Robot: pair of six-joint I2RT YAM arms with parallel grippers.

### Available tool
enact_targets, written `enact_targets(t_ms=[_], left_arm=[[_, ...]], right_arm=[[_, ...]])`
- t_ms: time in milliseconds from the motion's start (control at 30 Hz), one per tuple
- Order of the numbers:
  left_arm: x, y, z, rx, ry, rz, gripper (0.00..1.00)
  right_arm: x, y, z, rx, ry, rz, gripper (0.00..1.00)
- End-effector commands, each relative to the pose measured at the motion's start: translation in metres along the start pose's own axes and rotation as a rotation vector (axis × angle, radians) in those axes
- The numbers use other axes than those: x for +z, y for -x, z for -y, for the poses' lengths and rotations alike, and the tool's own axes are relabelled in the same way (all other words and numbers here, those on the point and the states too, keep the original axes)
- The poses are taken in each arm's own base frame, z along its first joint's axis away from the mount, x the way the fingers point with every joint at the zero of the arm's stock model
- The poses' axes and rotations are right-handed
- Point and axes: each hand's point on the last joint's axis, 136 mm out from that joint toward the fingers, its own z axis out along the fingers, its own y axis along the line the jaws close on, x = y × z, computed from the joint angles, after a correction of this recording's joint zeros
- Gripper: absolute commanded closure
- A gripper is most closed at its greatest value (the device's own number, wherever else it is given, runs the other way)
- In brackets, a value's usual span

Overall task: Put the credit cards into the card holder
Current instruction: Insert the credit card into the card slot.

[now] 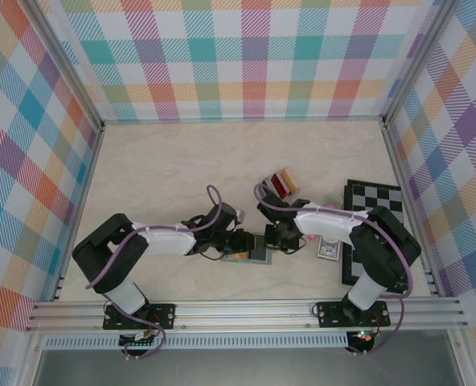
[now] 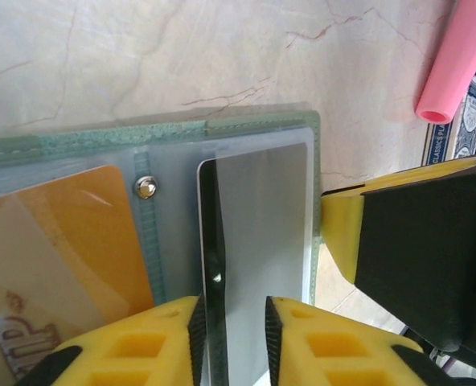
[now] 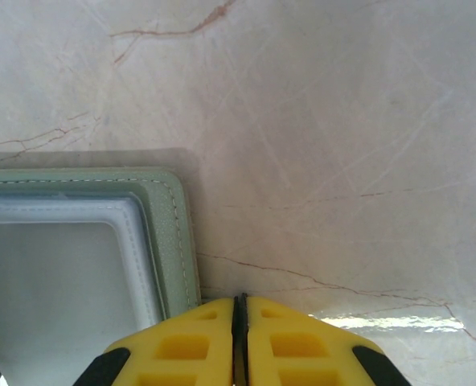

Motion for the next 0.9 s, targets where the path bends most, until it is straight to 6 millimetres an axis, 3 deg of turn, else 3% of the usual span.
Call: enact_targets(t_ms=[0,200,333,533,867], left_arm=[[0.008,-0.008,0.000,0.008,0.009,-0.051,0.75],[0.012,-0.014,0.008,0.030,-0.025,-0.089,0.77],[0.007,-0.013,0.002,0.038,0.020,-0.074,0.75],[-0.012,-0.004,-0.008,0.053,0.114,-0.001,0.60],[-0.043,0.016,0.002,0.091,0.140,0.092,0.50]], right_arm=[[0.019,-0.008,-0.004,0.004,0.017,-0.041,0.89],[0.018,-0.007,-0.007,0.005,0.028,-0.038,0.89],[0.016,-0.006,-0.006,0.008,0.023,-0.031,0.89],[0.014,-0.003,0.000,-0.001,-0.018,-0.016,0.89],[0.003,0.002,-0.003,-0.028,-0.016,0.006,0.83]])
